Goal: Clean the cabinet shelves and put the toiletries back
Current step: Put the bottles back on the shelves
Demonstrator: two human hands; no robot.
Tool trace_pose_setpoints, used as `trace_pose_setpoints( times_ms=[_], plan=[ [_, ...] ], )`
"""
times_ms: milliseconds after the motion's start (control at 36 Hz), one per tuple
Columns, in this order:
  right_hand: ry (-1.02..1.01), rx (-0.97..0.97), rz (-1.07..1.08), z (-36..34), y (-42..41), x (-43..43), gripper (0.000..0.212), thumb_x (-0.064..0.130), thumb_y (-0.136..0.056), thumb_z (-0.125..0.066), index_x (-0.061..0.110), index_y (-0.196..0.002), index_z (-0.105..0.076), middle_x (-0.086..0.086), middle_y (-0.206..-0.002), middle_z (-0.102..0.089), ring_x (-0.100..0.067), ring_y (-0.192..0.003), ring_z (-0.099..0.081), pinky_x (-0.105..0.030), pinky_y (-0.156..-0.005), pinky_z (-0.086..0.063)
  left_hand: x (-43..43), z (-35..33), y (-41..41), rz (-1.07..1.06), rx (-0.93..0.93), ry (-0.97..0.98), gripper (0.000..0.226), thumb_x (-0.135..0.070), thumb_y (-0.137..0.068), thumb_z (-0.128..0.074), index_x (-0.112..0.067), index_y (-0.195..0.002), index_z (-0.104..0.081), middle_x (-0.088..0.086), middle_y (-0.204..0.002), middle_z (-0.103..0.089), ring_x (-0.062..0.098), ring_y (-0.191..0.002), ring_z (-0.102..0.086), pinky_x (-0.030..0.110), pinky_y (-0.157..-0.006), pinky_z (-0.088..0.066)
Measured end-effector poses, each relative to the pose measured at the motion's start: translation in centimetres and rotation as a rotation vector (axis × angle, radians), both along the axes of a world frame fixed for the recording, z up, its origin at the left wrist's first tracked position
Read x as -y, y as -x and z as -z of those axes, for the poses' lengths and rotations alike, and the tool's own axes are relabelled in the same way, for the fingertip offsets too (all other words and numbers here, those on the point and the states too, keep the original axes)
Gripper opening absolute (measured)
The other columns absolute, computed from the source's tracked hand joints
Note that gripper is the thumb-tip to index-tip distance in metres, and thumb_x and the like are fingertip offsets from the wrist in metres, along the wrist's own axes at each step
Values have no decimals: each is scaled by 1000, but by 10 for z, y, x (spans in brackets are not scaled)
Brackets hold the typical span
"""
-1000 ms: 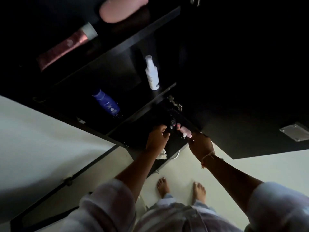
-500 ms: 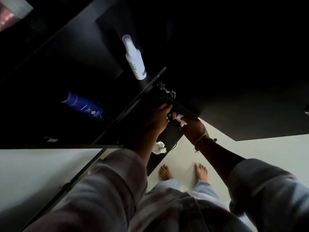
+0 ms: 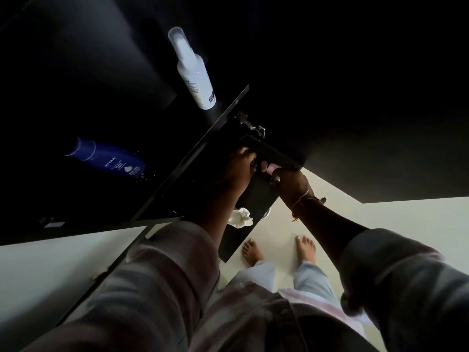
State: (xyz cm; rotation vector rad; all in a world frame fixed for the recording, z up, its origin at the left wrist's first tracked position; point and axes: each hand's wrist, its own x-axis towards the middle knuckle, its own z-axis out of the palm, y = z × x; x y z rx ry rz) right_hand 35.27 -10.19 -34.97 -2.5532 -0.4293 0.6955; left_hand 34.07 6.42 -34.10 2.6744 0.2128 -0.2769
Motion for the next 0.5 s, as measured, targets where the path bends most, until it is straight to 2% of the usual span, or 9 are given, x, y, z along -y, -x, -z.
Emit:
trace_pose_setpoints(
  times_ms=[28, 139, 222, 333, 444, 500],
  plan=[
    [-32, 39, -20, -1, 1, 2, 30, 49, -93, -49, 34, -115, -64, 2, -107, -68, -21, -100, -62, -33, -89, -50, 0, 0, 2, -4, 1, 1, 37, -15, -92, -61, -13, -128, -58, 10, -137, -50, 28, -126, -48, 34, -101, -45],
    [-53, 85, -22, -11, 3, 7, 36, 47, -94, -35, 42, -125, -54, 5, -106, -67, -18, -98, -63, -23, -83, -46, 0, -3, 14, -61, 0, 8, 38, -19, -93, -61, -16, -130, -55, 10, -135, -50, 27, -127, -46, 33, -102, -43],
    [-59, 79, 15, -18, 7, 6, 47, 54, -91, -26, 40, -124, -55, 2, -107, -69, -22, -97, -65, -20, -78, -40, -1, -7, 27, -97, 23, 16, 34, -23, -92, -62, -16, -125, -57, 10, -132, -51, 27, -124, -48, 37, -99, -46],
    [-55, 65, 18, -30, 8, 7, 28, 25, -96, -47, 26, -119, -62, -3, -105, -71, -23, -93, -68, -22, -74, -46, 0, -20, 46, -193, 46, 38, 34, -26, -94, -58, -15, -127, -56, 12, -126, -56, 28, -116, -55, 38, -93, -50],
    [-136, 18, 83, -51, 11, 9, 21, 18, -87, -58, 17, -106, -69, -6, -98, -72, -26, -90, -68, -31, -76, -54, 6, -45, 71, -314, 121, 94, 39, -23, -92, -63, -15, -130, -56, 10, -124, -62, 24, -112, -61, 29, -87, -53],
    [-249, 24, 124, -66, 13, 12, 15, 15, -84, -65, 16, -98, -70, -2, -90, -72, -21, -82, -68, -27, -71, -53, 11, -63, 83, -357, 170, 109, 40, -23, -92, -63, -15, -130, -56, 9, -123, -63, 21, -110, -63, 21, -82, -50]
  ],
)
